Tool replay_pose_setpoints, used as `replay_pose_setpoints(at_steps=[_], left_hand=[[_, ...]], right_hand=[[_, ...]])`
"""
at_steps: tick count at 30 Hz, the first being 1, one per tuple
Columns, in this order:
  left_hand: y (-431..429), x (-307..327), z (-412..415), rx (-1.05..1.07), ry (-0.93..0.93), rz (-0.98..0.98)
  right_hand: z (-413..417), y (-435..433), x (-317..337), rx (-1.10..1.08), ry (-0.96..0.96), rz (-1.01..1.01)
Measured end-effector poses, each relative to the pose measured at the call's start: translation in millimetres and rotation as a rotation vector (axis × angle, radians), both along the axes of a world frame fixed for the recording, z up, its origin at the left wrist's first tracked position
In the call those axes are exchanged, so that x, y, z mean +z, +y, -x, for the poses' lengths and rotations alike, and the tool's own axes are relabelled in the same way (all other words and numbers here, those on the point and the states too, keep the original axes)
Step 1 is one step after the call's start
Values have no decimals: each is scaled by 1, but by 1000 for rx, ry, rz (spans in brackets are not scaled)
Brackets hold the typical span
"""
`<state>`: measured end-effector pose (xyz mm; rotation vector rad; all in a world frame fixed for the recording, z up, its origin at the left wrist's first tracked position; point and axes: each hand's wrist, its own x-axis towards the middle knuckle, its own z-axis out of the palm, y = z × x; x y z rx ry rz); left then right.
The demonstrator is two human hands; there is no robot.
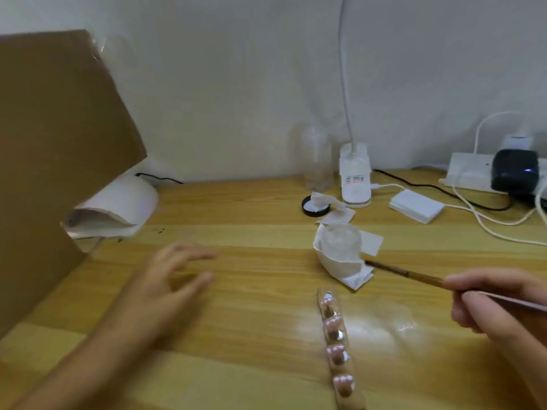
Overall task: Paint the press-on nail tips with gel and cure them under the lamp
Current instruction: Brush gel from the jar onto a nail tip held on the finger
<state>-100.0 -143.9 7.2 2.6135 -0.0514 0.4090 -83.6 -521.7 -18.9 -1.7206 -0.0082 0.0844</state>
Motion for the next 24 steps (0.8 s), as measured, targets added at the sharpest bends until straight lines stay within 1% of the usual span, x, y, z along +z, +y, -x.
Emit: replay_pose_setpoints(at_steps=[1,3,5,7,8,11,13,15,19,22,24], left_hand=[[-27,3,11,-119,40,10],[-63,0,22,-330,71,-23],[-80,-5,17,-430,107,-77],[-92,-10,12,-487,111,-99],[-100,-14,10,-511,88,-100],[-117,-17,1,-560,71,-65],[-123,-20,-7,-594,38,-63],[-127,-20,-13,-623,27,-19],[-131,-22,-19,-634,84,142],[-132,-22,-22,-633,106,196],[-135,-21,-23,-621,135,212]], right_hand=[[5,-4,1,39,-69,-49],[6,-1,19,-48,-180,-142],[6,-7,23,-74,-193,-222],[0,-18,10,-105,-148,-232],[1,-23,8,-119,-145,-237],[10,-17,15,-163,-270,-267],[19,-13,20,-114,-282,-381],[17,-12,21,-134,-265,-422],[15,-10,24,-233,-204,-421],[14,-7,27,-280,-183,-408],[14,-5,27,-275,-185,-398]])
